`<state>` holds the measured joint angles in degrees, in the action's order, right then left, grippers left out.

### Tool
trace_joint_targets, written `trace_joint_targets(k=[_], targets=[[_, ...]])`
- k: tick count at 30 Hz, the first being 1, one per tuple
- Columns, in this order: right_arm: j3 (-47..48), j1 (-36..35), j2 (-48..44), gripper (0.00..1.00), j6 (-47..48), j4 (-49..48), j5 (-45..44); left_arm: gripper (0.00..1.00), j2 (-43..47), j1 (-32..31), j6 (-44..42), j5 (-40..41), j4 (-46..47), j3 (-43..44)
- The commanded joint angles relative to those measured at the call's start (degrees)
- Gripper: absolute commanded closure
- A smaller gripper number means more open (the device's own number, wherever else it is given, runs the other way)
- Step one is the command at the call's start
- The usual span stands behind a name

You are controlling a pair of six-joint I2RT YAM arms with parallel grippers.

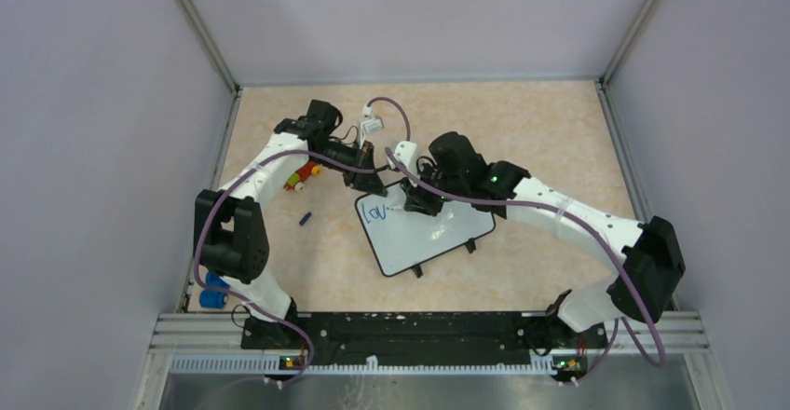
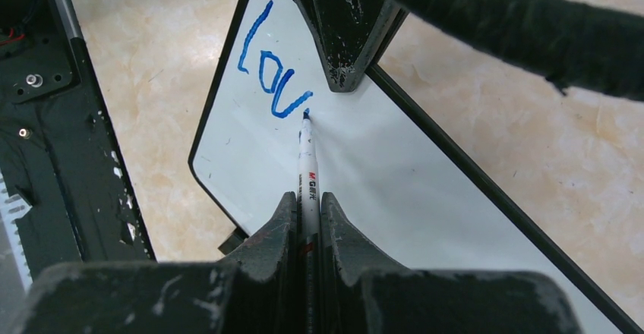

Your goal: Write a sentence on the whiteboard

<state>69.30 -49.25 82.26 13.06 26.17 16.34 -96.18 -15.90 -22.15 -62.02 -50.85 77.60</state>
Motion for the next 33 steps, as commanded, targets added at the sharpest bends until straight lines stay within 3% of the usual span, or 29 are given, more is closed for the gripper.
trace_joint_targets(k=[1, 33], targets=[[-0.14, 1.19, -1.23, 1.00, 1.44, -0.58, -3.13, 1.00, 0.23, -0.89, -0.96, -2.00, -0.29, 0.64], [4.50, 2.42, 0.16, 1.00, 1.88, -0.78, -3.43, 1.00, 0.08, -0.88, -0.88, -2.09, -0.22, 1.09]])
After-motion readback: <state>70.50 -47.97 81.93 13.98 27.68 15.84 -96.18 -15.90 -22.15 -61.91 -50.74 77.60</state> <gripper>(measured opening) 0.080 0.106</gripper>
